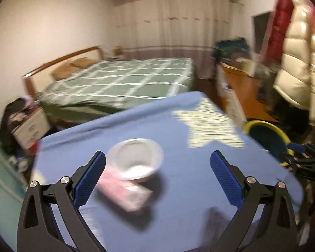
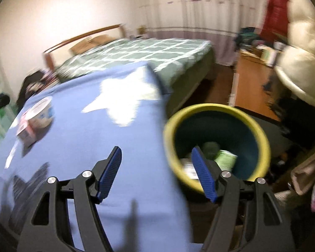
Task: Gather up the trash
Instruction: 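Grasp the pink strawberry milk carton with the right gripper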
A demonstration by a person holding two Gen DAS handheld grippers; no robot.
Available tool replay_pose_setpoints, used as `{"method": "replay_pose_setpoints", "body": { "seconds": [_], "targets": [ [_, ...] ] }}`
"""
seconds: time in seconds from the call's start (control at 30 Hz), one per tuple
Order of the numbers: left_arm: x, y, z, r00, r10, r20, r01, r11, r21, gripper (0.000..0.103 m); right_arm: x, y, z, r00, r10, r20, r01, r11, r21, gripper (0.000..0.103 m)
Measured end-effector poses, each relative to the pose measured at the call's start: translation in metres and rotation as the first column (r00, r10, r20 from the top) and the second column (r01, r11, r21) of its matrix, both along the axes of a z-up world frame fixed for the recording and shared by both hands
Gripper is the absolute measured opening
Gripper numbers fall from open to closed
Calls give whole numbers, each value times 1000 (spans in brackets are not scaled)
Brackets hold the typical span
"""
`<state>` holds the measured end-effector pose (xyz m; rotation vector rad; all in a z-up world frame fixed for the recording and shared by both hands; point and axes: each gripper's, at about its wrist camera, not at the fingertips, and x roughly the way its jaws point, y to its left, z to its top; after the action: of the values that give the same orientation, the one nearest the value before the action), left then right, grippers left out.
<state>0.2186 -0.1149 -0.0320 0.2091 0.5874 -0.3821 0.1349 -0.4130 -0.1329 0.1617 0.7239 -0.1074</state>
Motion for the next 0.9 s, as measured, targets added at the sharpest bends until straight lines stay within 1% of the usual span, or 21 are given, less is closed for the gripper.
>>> {"method": "replay_pose_setpoints", "body": {
  "seconds": [0.07, 0.1, 0.2, 0.27, 0.3, 0.37, 0.4, 0.47, 0.5, 0.6, 0.63, 0.7, 0.77, 0.9],
  "targets": [
    [8, 40, 2, 997, 71, 1, -71, 997, -30, 98, 11, 18, 2, 998, 67, -6, -67, 998, 8, 66],
    [11, 54, 2, 996, 87, 3, -87, 995, -45, 98, 18, 31, 3, 993, 117, -12, -117, 993, 16, 66],
    [22, 98, -2, 984, 179, 23, -176, 980, -94, 98, 39, 72, 6, 960, 278, -29, -276, 960, 48, 66],
    [29, 120, -8, 977, 213, 25, -208, 969, -131, 98, 54, 102, 8, 931, 362, -38, -360, 931, 58, 66],
    [34, 128, -13, 974, 227, 28, -220, 964, -151, 98, 63, 122, 10, 907, 418, -45, -416, 908, 60, 66],
    [42, 142, -22, 967, 255, 18, -248, 953, -176, 98, 74, 148, 11, 874, 482, -55, -478, 876, 69, 66],
    [46, 152, -28, 962, 273, 4, -267, 944, -196, 98, 83, 167, 11, 837, 544, -63, -538, 839, 84, 66],
    [50, 157, -35, 956, 294, -19, -291, 933, -214, 98, 94, 188, 11, 806, 587, -81, -581, 810, 80, 66],
    [52, 167, -38, 952, 304, -38, -305, 925, -227, 98, 104, 204, 9, 789, 606, -99, -602, 795, 67, 66],
    [51, 185, -43, 940, 338, -48, -338, 905, -258, 98, 119, 227, 5, 771, 625, -121, -623, 780, 64, 66],
    [49, 187, -46, 936, 349, -47, -349, 901, -258, 98, 126, 236, 3, 758, 639, -130, -634, 769, 81, 66],
    [48, 193, -48, 925, 376, -43, -374, 888, -269, 98, 138, 252, -3, 749, 647, -146, -639, 762, 98, 66],
    [50, 200, -52, 922, 382, -58, -382, 878, -289, 98, 143, 260, -6, 755, 638, -153, -631, 770, 96, 66],
    [52, 191, -57, 917, 390, -79, -396, 874, -283, 98, 155, 272, -18, 772, 614, -167, -605, 789, 107, 66]
  ]
}}
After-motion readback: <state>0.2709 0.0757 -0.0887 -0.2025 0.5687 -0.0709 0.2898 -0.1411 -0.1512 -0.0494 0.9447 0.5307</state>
